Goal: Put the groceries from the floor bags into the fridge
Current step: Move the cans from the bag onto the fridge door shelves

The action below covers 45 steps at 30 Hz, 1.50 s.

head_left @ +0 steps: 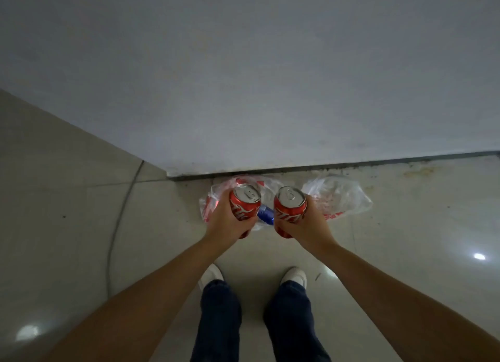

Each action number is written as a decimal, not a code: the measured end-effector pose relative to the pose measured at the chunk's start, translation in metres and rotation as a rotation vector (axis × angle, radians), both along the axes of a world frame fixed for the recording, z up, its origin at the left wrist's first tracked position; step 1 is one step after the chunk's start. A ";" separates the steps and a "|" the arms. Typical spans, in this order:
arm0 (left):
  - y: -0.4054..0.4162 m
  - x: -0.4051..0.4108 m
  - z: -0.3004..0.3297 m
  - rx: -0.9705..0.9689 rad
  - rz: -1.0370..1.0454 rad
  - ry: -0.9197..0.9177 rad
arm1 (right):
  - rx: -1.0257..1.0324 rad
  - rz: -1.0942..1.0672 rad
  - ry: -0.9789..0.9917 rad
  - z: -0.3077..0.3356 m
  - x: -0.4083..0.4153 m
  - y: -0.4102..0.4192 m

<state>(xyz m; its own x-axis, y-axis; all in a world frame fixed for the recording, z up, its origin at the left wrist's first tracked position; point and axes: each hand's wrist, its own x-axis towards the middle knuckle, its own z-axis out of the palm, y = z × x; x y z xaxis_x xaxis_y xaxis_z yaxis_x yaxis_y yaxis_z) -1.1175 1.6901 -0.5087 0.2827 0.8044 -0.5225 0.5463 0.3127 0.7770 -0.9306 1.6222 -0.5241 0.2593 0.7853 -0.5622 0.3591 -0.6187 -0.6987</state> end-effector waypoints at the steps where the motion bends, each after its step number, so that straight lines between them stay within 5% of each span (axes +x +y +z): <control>1: -0.001 0.001 0.027 0.007 -0.002 0.000 | 0.016 -0.035 0.000 0.028 0.002 -0.003; 13: 0.002 0.050 0.247 0.187 -0.312 -0.033 | 0.163 -0.201 -0.197 0.259 0.035 -0.056; 22: -0.078 0.139 0.326 0.301 -0.774 -0.221 | 0.326 -0.763 -0.228 0.349 0.046 -0.210; 33: -0.352 0.208 0.378 0.250 -1.323 -0.379 | 0.406 -1.422 -0.383 0.397 -0.019 -0.491; 45: -0.697 0.156 0.393 0.022 -1.573 -0.453 | 0.261 -1.746 -0.567 0.419 -0.153 -0.816</control>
<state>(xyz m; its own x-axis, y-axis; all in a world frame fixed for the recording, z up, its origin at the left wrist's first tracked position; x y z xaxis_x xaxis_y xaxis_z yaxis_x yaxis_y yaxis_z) -0.9614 0.9929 -0.1158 0.9008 -0.4011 -0.1665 0.0368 -0.3115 0.9495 -1.0837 0.8065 -0.1054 0.8611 -0.5056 -0.0533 -0.2930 -0.4079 -0.8647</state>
